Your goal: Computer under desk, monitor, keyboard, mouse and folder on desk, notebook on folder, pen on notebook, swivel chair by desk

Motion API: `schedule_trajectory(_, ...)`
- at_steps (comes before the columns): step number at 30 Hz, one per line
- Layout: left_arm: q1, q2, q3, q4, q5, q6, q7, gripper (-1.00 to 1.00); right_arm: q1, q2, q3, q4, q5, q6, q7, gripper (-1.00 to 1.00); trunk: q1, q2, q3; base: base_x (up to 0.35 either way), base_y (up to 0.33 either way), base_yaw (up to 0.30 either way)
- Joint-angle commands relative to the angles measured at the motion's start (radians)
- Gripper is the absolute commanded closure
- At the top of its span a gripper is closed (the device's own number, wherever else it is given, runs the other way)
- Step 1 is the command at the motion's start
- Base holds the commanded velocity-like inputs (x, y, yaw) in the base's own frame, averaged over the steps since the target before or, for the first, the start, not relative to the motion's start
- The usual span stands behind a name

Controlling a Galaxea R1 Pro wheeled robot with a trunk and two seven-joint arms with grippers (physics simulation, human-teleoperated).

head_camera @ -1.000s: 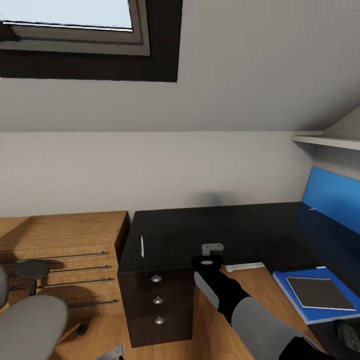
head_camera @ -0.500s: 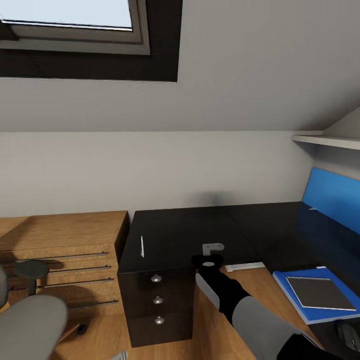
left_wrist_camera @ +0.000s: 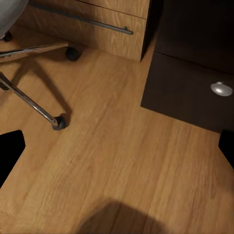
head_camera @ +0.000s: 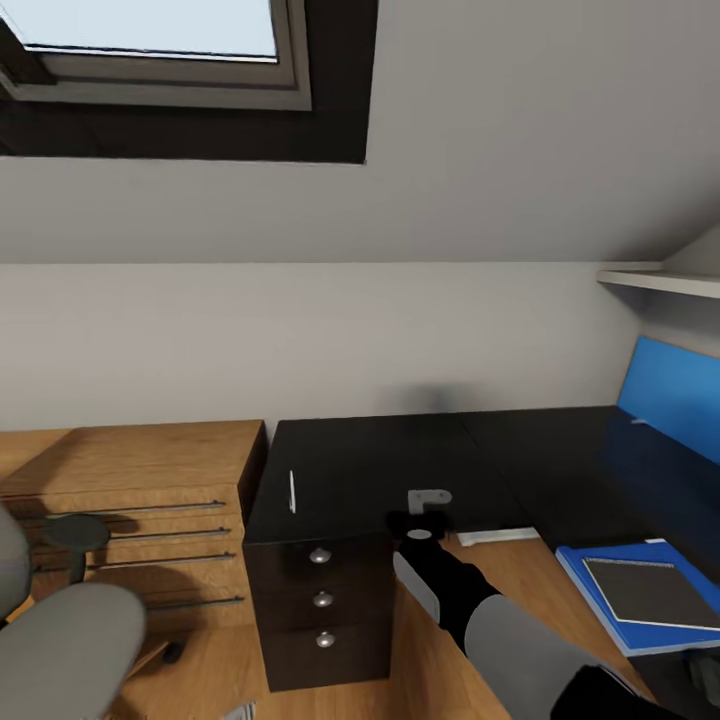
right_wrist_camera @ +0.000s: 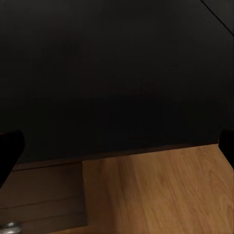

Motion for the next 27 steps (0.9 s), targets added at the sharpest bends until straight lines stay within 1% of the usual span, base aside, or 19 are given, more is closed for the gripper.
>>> schedule_trajectory(1,-0.002,0.001,-0.007,-0.002,0.009,-0.007,0.006,-1.0,-0.001,-0.001,0.008,-0.002,-0.005,0.001,-0.009,-1.0,0.0,-0.001,-0.001,0.0,0.0,0.171)
schedule_trajectory(3,-0.001,0.001,-0.007,-0.005,0.01,-0.007,0.006,-1.0,-0.001,-0.001,0.008,-0.002,-0.005,-0.008,-0.009,-1.0,0.0,-0.001,-0.001,0.0,0.0,0.178)
schedule_trajectory(20,-0.001,0.003,-0.004,-0.017,0.01,-0.007,0.005,-1.0,-0.001,0.001,0.009,-0.001,-0.004,-0.008,-0.008,-1.0,0.0,-0.001,-0.001,0.0,0.0,0.189)
schedule_trajectory(27,-0.001,0.009,-0.004,-0.051,0.009,-0.007,0.004,-1.0,-0.001,0.002,0.009,0.001,-0.003,-0.007,-0.007,-1.0,0.0,-0.001,-0.001,0.0,0.0,0.19)
